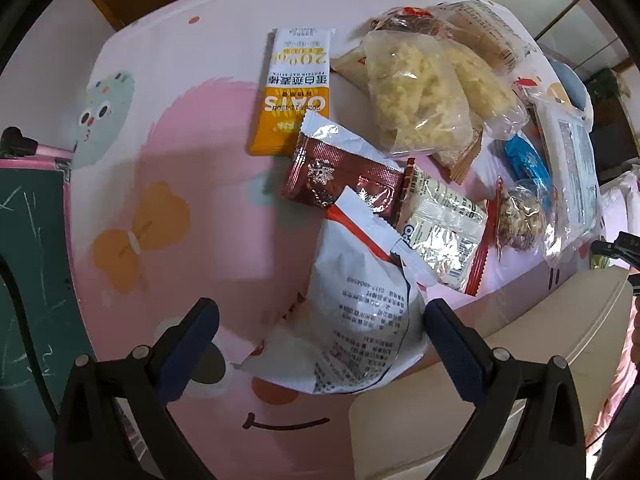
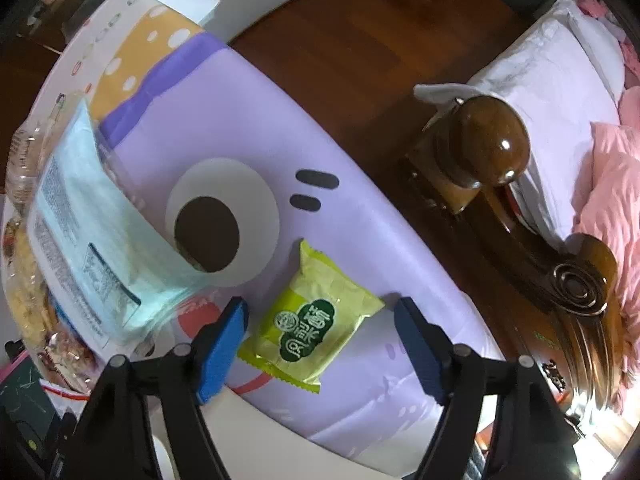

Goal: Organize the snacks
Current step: 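Grasp the white-and-red chip bag with left gripper while right grasps green cake packet, then carry both packets over the white tray and release them inside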

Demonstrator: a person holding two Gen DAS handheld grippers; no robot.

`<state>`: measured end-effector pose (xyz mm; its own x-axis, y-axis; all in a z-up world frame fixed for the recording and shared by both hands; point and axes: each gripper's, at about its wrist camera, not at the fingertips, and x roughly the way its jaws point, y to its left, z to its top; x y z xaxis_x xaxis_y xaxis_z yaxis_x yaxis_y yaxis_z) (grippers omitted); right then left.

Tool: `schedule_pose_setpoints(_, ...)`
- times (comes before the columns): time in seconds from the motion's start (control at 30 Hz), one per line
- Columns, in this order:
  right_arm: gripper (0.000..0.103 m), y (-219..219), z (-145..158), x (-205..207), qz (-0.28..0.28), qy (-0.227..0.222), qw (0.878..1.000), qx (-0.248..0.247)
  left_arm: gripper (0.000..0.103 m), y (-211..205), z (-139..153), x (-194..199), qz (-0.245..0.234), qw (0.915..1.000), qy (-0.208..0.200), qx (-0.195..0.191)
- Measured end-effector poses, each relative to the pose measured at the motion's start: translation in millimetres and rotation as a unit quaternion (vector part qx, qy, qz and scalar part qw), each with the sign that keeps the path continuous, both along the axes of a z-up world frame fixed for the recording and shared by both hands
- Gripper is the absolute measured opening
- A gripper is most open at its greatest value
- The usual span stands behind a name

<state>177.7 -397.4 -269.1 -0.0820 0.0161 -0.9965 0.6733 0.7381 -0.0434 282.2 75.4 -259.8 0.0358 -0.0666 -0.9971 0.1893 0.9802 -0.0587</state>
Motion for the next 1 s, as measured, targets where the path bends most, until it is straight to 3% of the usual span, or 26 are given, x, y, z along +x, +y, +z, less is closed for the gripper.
schedule_pose_setpoints(0.1, 0.065, 3.2, 1.5, 2.7, 0.003, -0.002, 1.000, -0.003, 0.102, 2.4, -1.8, 0.1, 0.003, 1.0000, 0.009, -0.001)
schedule_pose_setpoints(0.23, 0.045, 9.0, 3.9, 4.9, 0.013, -0.003, 1.000, -0.006, 0.102, 3.3, -5.2, 3.6, -0.005, 0.9998, 0.021, 0.001)
schedule_pose_setpoints(0.37, 0.038, 11.4, 6.2, 4.7, 0.019, -0.005, 1.000, -0.007, 0.102, -5.8, -13.2, 8.5, -0.018, 0.9992, 0.034, 0.008)
schedule_pose_setpoints(0.53, 0.037, 11.2, 10.1, 1.7, 0.029, -0.016, 0.999, 0.005, 0.102, -21.7, -29.8, 8.4, -0.035, 0.9976, 0.053, 0.028)
schedule_pose_setpoints(0.6, 0.037, 10.6, 12.2, 0.0, 0.029, -0.021, 0.999, 0.009, 0.097, -25.9, -35.3, 5.6, -0.042, 0.9969, 0.056, 0.034)
schedule_pose_setpoints(0.67, 0.037, 8.1, 14.4, -2.7, 0.032, -0.028, 0.999, 0.009, 0.073, -29.4, -40.4, 2.5, -0.043, 0.9964, 0.060, 0.042)
schedule_pose_setpoints(0.73, 0.037, 5.5, 17.7, -4.9, 0.036, -0.037, 0.999, 0.006, 0.069, -28.8, -40.7, 0.4, -0.039, 0.9969, 0.053, 0.044)
schedule_pose_setpoints(0.83, 0.037, 4.6, 26.0, -6.1, 0.040, -0.051, 0.998, 0.004, 0.050, -30.7, -33.8, -3.8, -0.033, 0.9977, 0.028, 0.052)
schedule_pose_setpoints(1.0, 0.037, 7.1, 44.7, -4.6, 0.055, -0.076, 0.996, -0.005, 0.044, -31.8, -3.5, -6.4, -0.008, 0.9970, -0.027, 0.072)
